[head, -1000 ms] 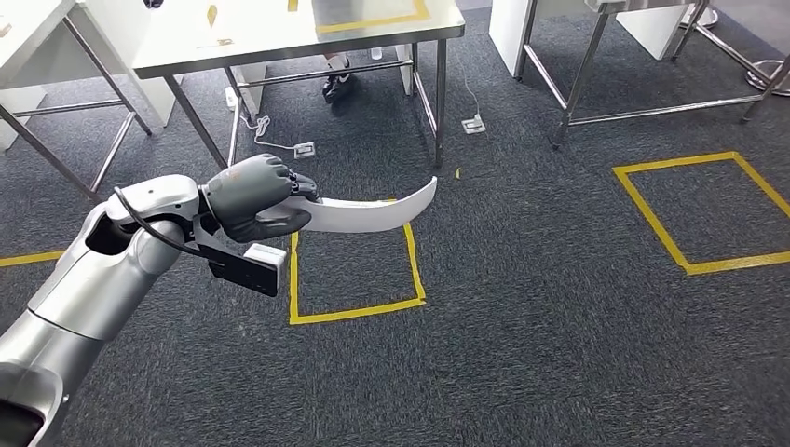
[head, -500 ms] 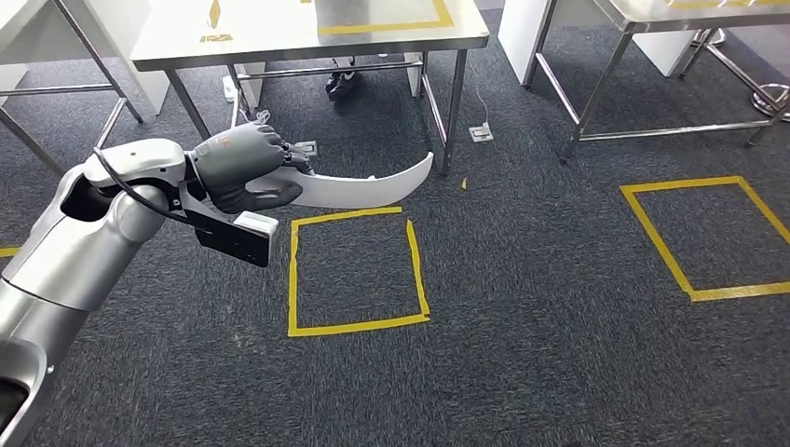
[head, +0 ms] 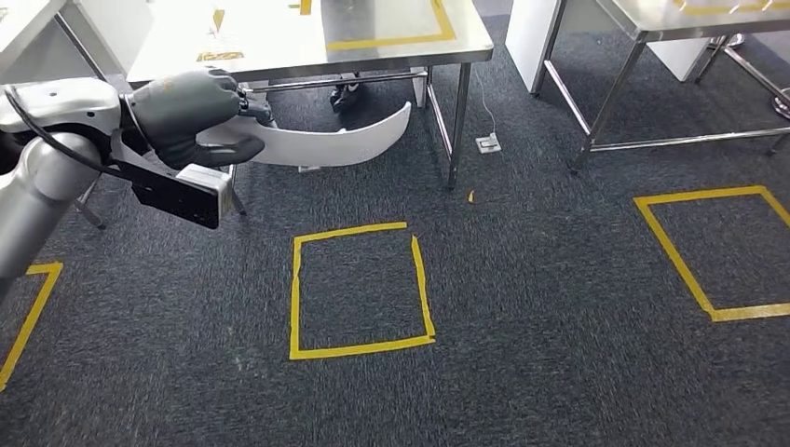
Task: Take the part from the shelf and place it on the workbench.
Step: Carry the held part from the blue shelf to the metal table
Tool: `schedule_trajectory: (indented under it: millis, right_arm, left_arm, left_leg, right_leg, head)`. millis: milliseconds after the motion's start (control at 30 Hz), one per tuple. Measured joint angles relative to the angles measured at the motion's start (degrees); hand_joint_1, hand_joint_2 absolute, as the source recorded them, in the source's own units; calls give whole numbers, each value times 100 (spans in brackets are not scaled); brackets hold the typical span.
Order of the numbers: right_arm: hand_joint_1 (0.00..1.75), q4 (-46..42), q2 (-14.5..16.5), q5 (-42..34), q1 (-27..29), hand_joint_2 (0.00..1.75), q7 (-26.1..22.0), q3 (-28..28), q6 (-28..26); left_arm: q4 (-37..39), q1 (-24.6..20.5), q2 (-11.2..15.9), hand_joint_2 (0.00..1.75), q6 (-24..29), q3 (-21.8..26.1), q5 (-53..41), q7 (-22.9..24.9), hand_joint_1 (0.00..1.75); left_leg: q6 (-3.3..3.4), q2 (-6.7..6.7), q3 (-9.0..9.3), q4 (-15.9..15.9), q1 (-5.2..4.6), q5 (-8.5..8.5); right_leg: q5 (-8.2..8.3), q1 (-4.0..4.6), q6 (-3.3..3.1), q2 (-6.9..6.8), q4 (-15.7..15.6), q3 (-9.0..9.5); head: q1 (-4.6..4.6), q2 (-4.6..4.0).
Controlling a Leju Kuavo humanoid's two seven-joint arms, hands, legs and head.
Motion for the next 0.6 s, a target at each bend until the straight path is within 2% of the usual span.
schedule_trajectory:
  millis: [33, 67, 100, 133, 167, 233, 267, 300, 367, 400, 467, 533, 567, 600]
  right_arm:
    - [0, 0, -2, 0, -4, 0, -1, -1, 1]
    - [0, 0, -2, 0, -4, 0, 0, -1, 1]
    - [0, 0, -2, 0, -3, 0, 1, -1, 0]
    - [0, 0, -2, 0, -2, 0, 1, -2, -2]
    - [0, 0, -2, -1, -4, 0, 1, -3, -4]
    - [0, 1, -1, -2, -8, 0, -1, -6, -10]
    - [0, 2, 1, -7, -11, 0, 2, -8, -16]
    - [0, 2, 3, -12, -15, 0, 9, -11, -25]
    - [0, 2, 7, -29, -25, 0, 33, -24, -62]
    - [0, 2, 11, -33, -33, 0, 47, -31, -83]
    - [0, 2, 18, -36, -43, 0, 54, -40, -109]
    - [0, 2, 20, -34, -29, 0, 40, -44, -105]
    - [0, 2, 20, -34, -15, 0, 37, -46, -101]
    - [0, 2, 20, -34, 0, 0, 39, -49, -96]
  left_arm:
    - [-9, -15, 25, 175, -1, -30, 14, 10, 175]
    - [-18, -24, 52, 175, -9, -57, 32, 28, 175]
    - [-30, -44, 73, 175, -23, -80, 55, 54, 175]
    - [-47, -82, 93, 175, -39, -100, 82, 83, 175]
    - [-65, -138, 115, 175, -56, -119, 114, 113, 175]
    - [-95, -262, 159, 175, -75, -165, 164, 154, 175]
    - [-109, -314, 181, 175, -86, -190, 181, 178, 175]
    - [-124, -357, 201, 175, -102, -208, 204, 211, 175]
    - [-166, -469, 255, 175, -148, -229, 277, 304, 175]
    - [-190, -547, 297, 175, -174, -230, 330, 348, 175]
    - [-247, -714, 416, 175, -218, -241, 433, 402, 175]
    - [-309, -789, 584, 175, -234, -268, 502, 410, 175]
    - [-346, -792, 670, 175, -235, -287, 525, 404, 175]
    - [-385, -791, 760, 175, -236, -305, 544, 397, 175]
  left_leg:
    - [-28, 9, -246, 301, 24, -147]
    - [-46, 18, -430, 464, 44, -272]
    - [-56, 25, -531, 456, 57, -305]
    - [-55, 31, -543, 265, 65, -204]
    - [-43, 38, -482, -81, 68, 53]
    - [6, 59, -321, -837, 56, 716]
    - [35, 61, -261, -1070, 42, 939]
    - [64, 56, -235, -1179, 32, 1034]
    - [131, 30, -159, -1213, 31, 993]
    - [169, 22, -112, -1233, 40, 966]
    - [238, 14, 2, -1253, 46, 884]
    - [281, 7, 108, -1251, 25, 770]
    - [287, -2, 168, -1246, 15, 708]
    - [288, -12, 239, -1237, 6, 641]
  right_leg:
    - [-64, -9, 1, 1, -1, 76]
    - [-132, -18, 7, 4, -1, 160]
    - [-201, -27, 15, 7, -1, 251]
    - [-273, -35, 27, 11, -1, 346]
    - [-348, -41, 43, 12, -2, 444]
    - [-492, -39, 97, 17, -5, 601]
    - [-556, -36, 139, 18, -19, 649]
    - [-591, -29, 181, 18, -14, 694]
    - [-579, -26, 248, 14, 51, 712]
    - [-534, -26, 266, 14, 205, 652]
    - [-560, -32, 283, 17, 781, 284]
    - [-851, -22, 293, 18, 1428, -205]
    - [-1012, -13, 297, 18, 1599, -399]
    - [-1086, -5, 299, 19, 1617, -524]
  head:
    - [1, 0]
    - [-1, 0]
    - [-2, 0]
    - [-2, 0]
    - [-2, 0]
    - [-4, 0]
    - [-6, 0]
    - [-5, 0]
    - [-1, 0]
    - [4, 0]
    - [12, 0]
    - [15, 0]
    - [14, 0]
    - [14, 0]
